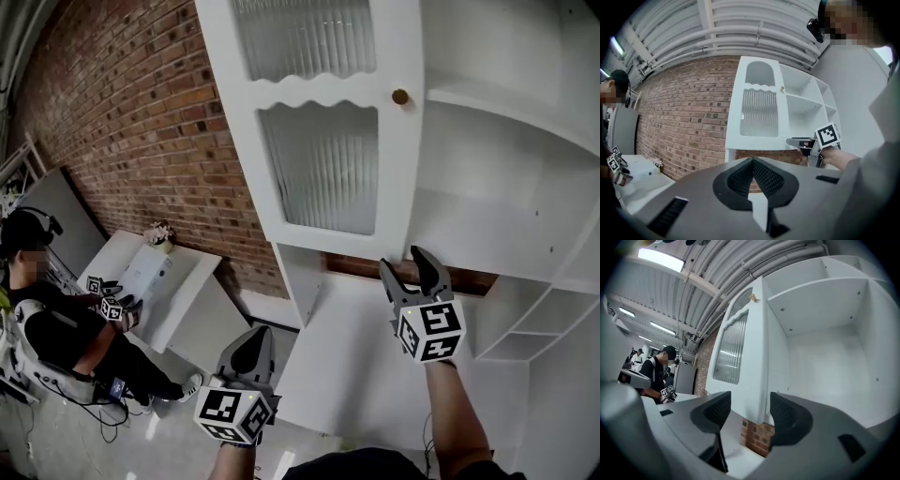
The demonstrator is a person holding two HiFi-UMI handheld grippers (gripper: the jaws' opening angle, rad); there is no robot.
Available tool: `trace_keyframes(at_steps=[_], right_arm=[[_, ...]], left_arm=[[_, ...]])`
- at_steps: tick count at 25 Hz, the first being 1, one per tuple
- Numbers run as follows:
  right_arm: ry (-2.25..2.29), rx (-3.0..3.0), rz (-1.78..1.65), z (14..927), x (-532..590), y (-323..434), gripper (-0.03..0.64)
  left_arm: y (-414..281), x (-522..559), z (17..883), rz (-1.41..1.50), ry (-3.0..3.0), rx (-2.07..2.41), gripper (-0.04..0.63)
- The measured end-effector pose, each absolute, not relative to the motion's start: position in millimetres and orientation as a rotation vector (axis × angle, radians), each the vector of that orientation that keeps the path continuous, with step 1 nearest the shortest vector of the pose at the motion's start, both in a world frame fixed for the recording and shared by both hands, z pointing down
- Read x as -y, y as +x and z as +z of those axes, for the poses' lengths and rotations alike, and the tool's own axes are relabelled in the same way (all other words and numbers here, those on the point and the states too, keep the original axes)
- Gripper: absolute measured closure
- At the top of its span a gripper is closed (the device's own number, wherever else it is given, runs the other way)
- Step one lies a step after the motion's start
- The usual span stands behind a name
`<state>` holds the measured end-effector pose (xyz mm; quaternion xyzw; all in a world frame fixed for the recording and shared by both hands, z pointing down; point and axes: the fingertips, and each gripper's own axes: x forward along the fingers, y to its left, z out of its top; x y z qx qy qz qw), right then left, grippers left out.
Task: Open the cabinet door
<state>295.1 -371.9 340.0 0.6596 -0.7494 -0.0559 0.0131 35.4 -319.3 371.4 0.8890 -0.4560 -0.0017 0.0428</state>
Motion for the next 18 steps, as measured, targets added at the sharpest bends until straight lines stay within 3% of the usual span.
trace_keyframes(at_steps=[18], right_arm=[[2.263,2.068,-0.247,337,402,293,0.339]], left_arm=[[52,342,394,0.096,2.681,1.409,0.589]])
